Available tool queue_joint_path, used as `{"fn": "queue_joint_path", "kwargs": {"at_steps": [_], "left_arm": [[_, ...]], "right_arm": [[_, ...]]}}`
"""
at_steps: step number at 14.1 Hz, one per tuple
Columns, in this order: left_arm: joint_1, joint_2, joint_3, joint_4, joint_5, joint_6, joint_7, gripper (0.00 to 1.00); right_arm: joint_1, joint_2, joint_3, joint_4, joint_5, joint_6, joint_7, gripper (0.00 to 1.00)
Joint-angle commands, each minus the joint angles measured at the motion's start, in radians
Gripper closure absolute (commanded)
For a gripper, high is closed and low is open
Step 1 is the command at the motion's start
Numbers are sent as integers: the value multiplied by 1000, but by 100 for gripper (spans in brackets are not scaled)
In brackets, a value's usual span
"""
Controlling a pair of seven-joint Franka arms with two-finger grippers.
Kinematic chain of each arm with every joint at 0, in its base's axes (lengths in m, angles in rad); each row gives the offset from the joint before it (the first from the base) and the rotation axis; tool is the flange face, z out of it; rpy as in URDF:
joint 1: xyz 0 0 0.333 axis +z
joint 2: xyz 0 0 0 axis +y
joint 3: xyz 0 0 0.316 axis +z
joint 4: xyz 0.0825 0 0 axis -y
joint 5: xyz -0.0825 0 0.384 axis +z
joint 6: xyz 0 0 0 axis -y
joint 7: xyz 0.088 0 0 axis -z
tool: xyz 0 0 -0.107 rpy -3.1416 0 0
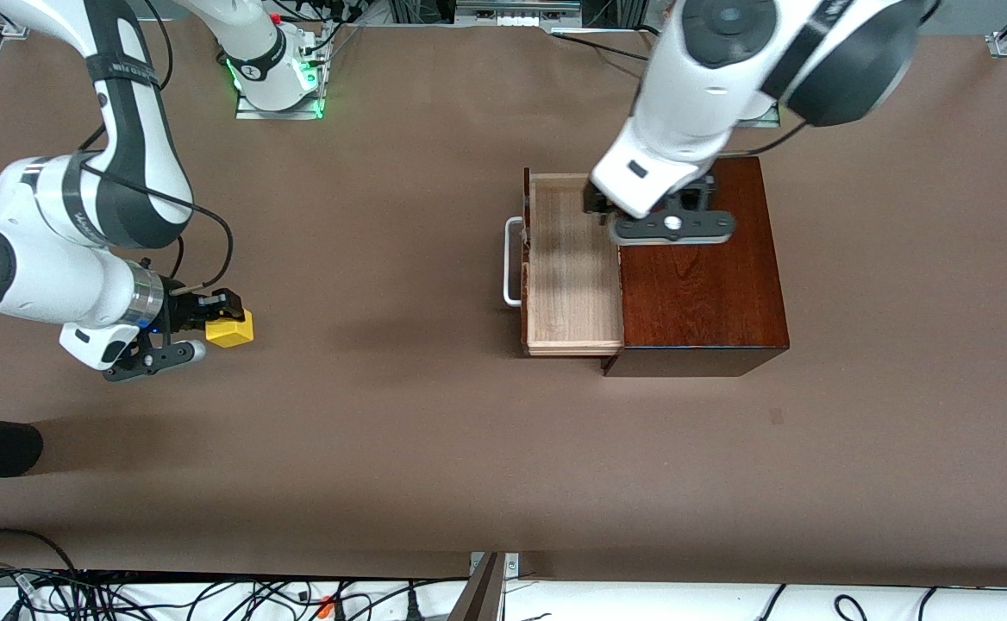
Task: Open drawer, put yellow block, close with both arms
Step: 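Lift the yellow cube with the right gripper while the left gripper withdraws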
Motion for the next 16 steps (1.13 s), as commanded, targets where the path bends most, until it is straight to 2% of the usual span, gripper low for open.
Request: {"fn": "queue_joint_path", "kwargs": {"at_steps": [1,4,6,9,12,13,16], "left_arm": [[103,-90,-10,-76,-52,-28,116,0],[226,-147,-4,-76,-92,-76,234,0],[246,-164,31,-76,-93,-100,296,0],[205,-193,177,-79,-121,-126,434,0],[109,-237,364,-116,-142,-139,543,0],[102,-254,389,-139,-143,-131,561,0],[116,-265,391,-175,-136,-71,572,0]], "right_arm": [[41,11,7,86,12,-89,108,86],[140,11,8,104,16,-95,252,86],[224,11,8,107,16,-92,388,86],[341,46,8,170,16,-83,584,86],[450,79,8,218,20,-62,732,86],[487,96,8,242,20,-40,790,86],[576,136,8,285,20,24,919,86]]}}
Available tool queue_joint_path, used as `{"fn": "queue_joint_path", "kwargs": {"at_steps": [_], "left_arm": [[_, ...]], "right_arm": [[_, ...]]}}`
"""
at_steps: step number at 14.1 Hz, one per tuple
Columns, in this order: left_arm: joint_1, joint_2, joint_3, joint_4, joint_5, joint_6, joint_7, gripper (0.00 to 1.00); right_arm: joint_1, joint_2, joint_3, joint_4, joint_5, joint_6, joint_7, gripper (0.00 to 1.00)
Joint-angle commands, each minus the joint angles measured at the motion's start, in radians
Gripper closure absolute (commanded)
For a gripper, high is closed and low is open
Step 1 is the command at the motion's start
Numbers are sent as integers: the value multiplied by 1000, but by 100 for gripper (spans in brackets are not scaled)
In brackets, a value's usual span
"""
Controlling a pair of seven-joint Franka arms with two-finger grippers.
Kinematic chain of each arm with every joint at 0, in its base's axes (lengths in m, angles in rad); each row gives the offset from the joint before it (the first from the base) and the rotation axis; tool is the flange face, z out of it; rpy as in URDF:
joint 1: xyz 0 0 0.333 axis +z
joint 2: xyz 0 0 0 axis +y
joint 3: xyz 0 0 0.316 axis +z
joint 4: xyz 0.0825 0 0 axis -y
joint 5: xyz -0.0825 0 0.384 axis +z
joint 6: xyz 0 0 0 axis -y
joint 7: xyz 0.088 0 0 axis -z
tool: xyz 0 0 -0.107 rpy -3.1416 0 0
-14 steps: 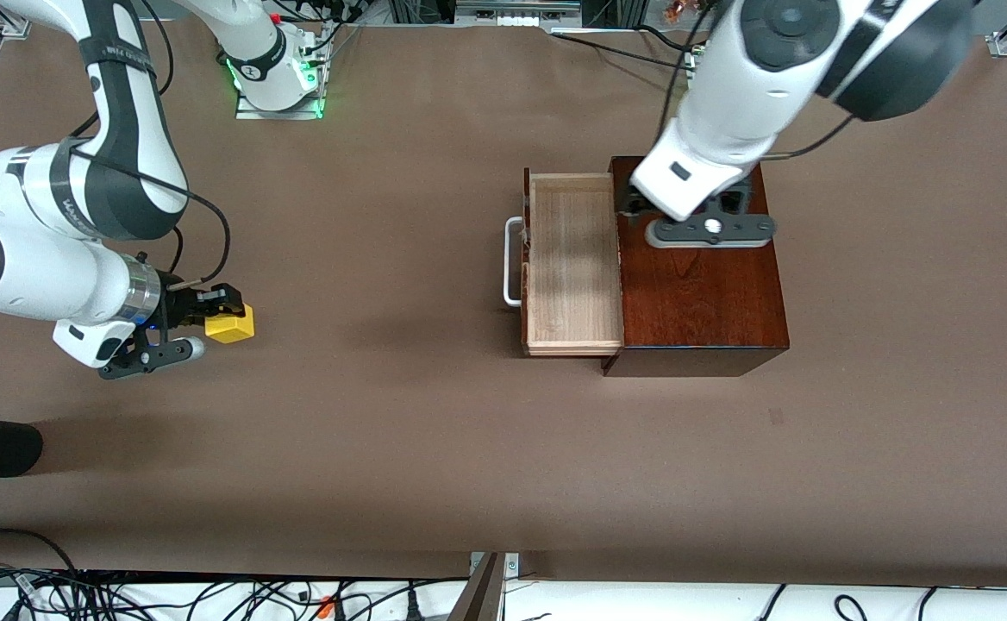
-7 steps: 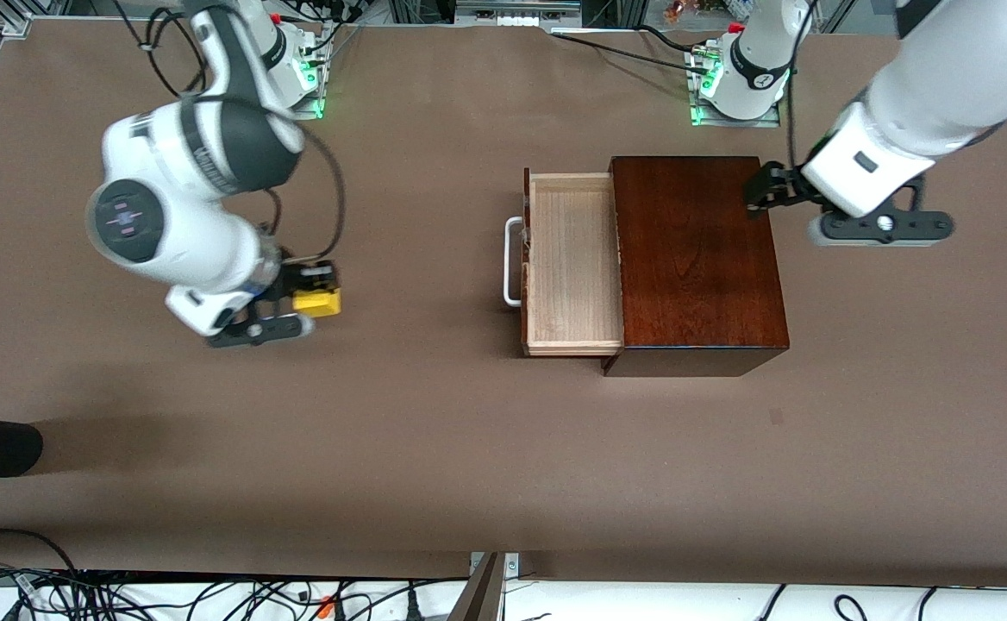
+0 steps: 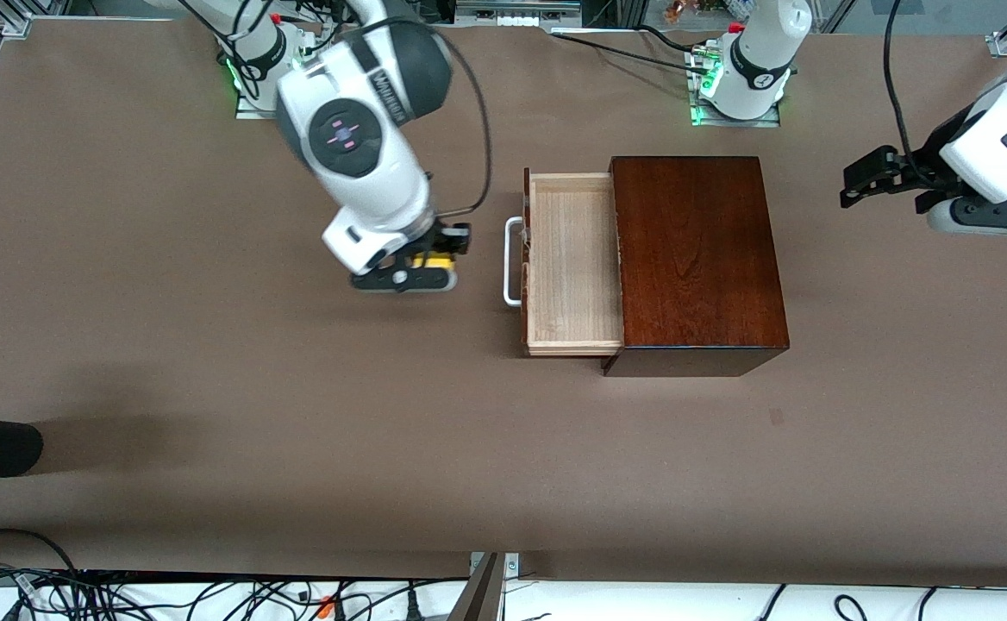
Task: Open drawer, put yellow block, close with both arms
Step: 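Lift the yellow cube with the right gripper while the left gripper withdraws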
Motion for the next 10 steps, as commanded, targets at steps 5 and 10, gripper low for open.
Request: {"fn": "queue_joint_path", "kwargs": {"at_steps": [5,10], "left_arm": [[-15,-61,4,-110,-4,121,50,0],[-14,-61,9,-105,-5,112,85,0]], "right_arm": [[158,88,-14,75,13,143,260,86],[204,170,-14,166,9,182,345,86]]}}
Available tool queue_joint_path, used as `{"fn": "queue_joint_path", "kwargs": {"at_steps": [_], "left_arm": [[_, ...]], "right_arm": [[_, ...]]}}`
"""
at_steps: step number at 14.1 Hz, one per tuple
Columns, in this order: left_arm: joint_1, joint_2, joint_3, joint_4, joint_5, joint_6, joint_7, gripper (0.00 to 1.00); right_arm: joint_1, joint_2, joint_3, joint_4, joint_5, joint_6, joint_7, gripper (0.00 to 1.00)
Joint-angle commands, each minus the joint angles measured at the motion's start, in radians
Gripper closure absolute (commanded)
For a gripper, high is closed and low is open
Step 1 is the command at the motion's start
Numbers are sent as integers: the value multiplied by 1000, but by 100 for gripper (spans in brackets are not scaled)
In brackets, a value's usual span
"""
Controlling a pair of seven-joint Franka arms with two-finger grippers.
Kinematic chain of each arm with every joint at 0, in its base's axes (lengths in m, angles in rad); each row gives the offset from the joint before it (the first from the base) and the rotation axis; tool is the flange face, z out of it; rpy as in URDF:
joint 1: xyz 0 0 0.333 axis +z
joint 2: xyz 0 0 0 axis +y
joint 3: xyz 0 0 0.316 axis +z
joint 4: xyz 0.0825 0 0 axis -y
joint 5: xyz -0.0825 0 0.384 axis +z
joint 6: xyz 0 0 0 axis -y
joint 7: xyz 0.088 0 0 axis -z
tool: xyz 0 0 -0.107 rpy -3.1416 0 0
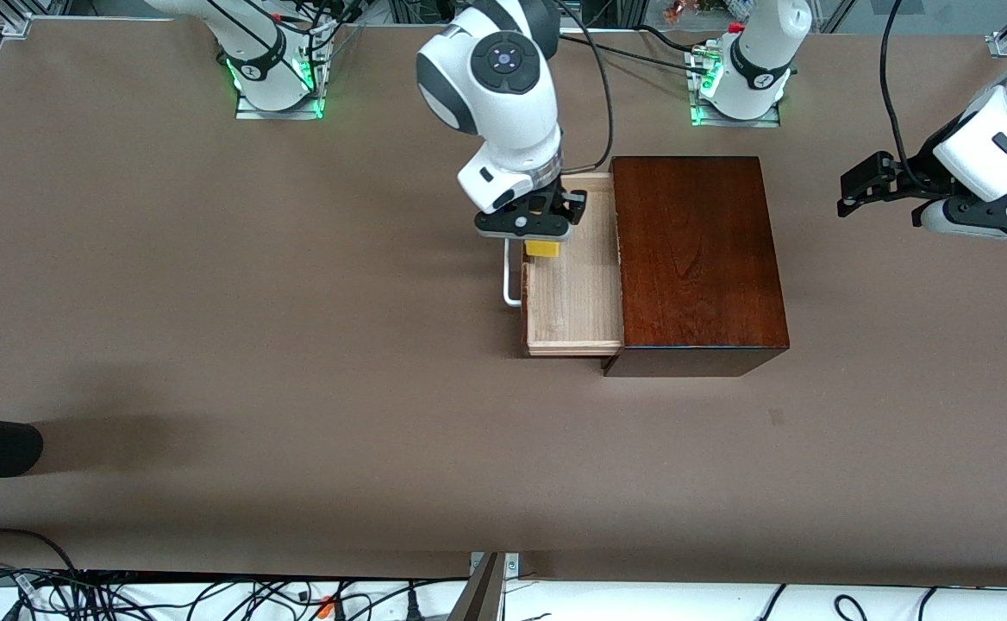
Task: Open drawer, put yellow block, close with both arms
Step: 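Lower the yellow cube into the open drawer with the right gripper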
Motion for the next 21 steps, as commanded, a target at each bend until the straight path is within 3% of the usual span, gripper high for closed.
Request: {"fn": "queue_joint_path", "kwargs": {"at_steps": [1,12,21], "left_arm": [[-3,-30,6,-32,-5,10,31,0],[-3,-18,2,-27,19,-19,52,0],[-3,-4,5,-16,16,-19,42,0]], "right_arm": [[8,64,-14,104,9,-7,24,86],[34,87,-14,124,-2,4,-227,85],[75,119,-14,124,-152,24,-528,83]]}}
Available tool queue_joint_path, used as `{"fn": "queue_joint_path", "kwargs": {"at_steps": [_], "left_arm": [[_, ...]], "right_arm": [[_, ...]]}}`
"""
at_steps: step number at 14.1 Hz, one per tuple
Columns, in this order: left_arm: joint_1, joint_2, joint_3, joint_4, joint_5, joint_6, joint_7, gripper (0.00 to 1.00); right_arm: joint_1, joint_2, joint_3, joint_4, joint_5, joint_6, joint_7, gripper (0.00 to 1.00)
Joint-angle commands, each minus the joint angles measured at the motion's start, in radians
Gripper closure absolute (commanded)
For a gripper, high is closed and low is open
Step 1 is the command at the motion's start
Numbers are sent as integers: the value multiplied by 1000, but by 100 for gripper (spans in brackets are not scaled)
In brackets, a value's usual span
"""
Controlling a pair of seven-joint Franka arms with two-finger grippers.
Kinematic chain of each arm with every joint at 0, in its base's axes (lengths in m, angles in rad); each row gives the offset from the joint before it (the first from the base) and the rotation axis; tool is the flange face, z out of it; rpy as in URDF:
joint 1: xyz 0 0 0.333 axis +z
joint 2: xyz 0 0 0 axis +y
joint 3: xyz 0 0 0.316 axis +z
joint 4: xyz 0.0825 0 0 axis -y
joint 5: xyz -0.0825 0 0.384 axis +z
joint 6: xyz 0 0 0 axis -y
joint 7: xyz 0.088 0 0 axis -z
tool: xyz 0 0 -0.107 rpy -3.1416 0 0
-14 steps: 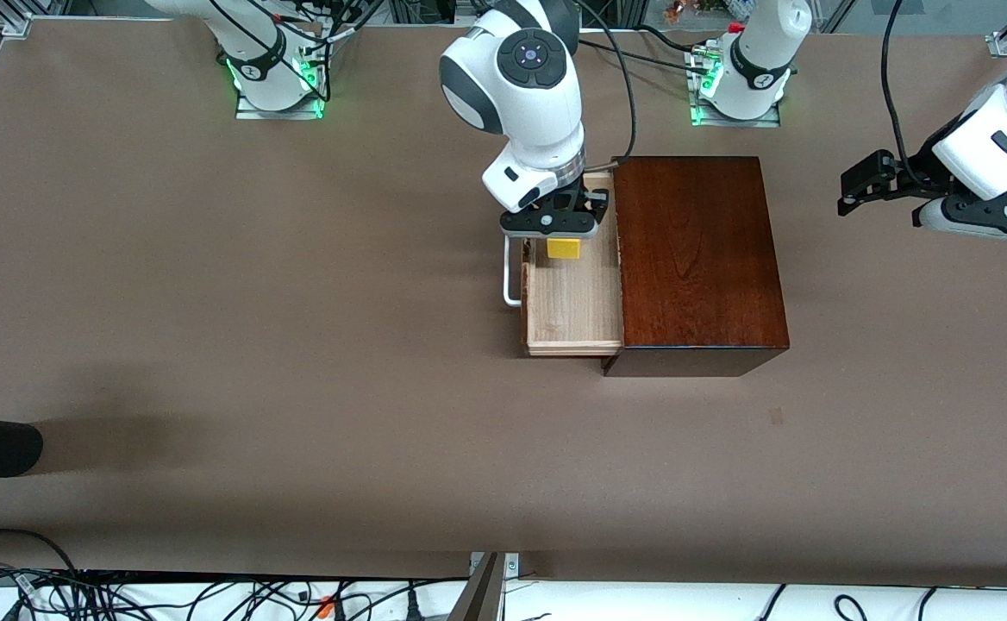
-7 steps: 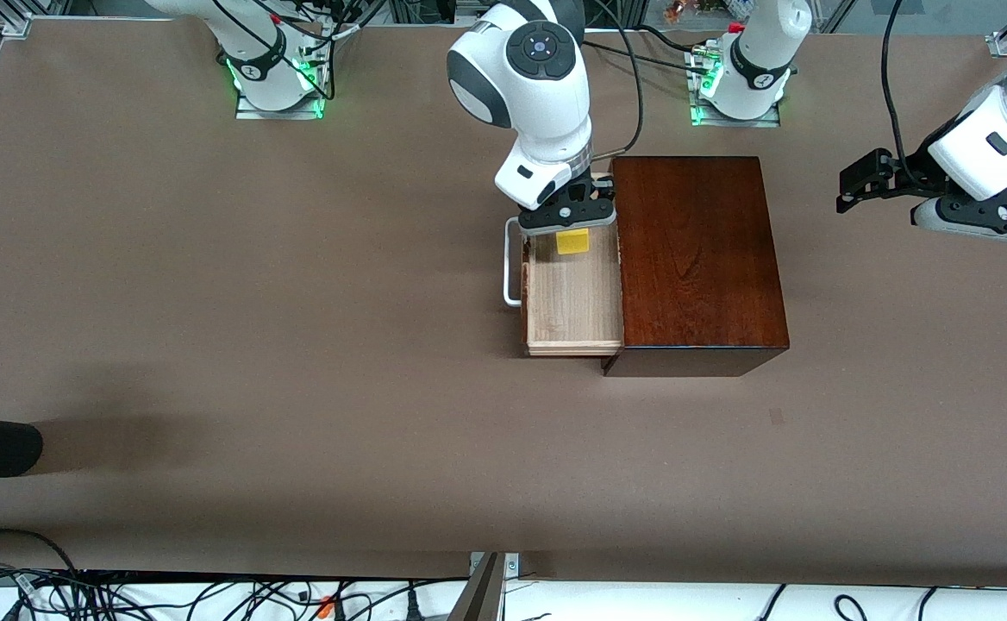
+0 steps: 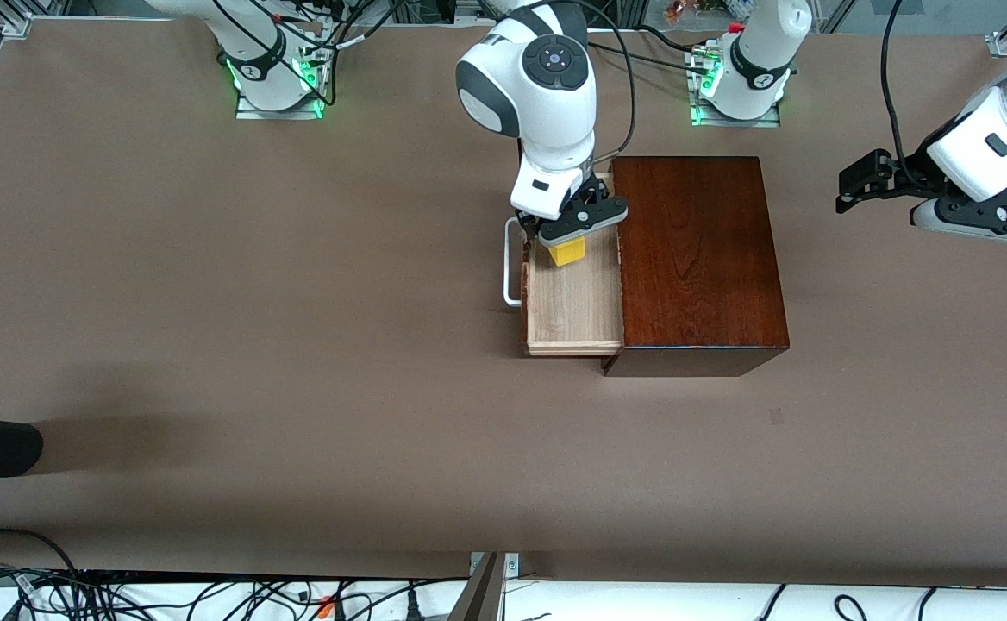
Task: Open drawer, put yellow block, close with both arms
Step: 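Lower the yellow cube into the open drawer with the right gripper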
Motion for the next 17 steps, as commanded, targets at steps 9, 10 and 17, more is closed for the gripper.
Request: {"fn": "queue_joint_path", "kwargs": {"at_steps": [9,10,17], "left_arm": [[-3,6,10,7,7,-3,5,0],[-3,6,10,7,7,-3,5,0],[-3,7,12,20,4,-3,4,0]], "right_arm": [[41,56,-12,31,-85,7,-437,79],[40,59,-12,29,-88,7,-475,79],[40,63,-12,25,-164,-5,-609,79]]}}
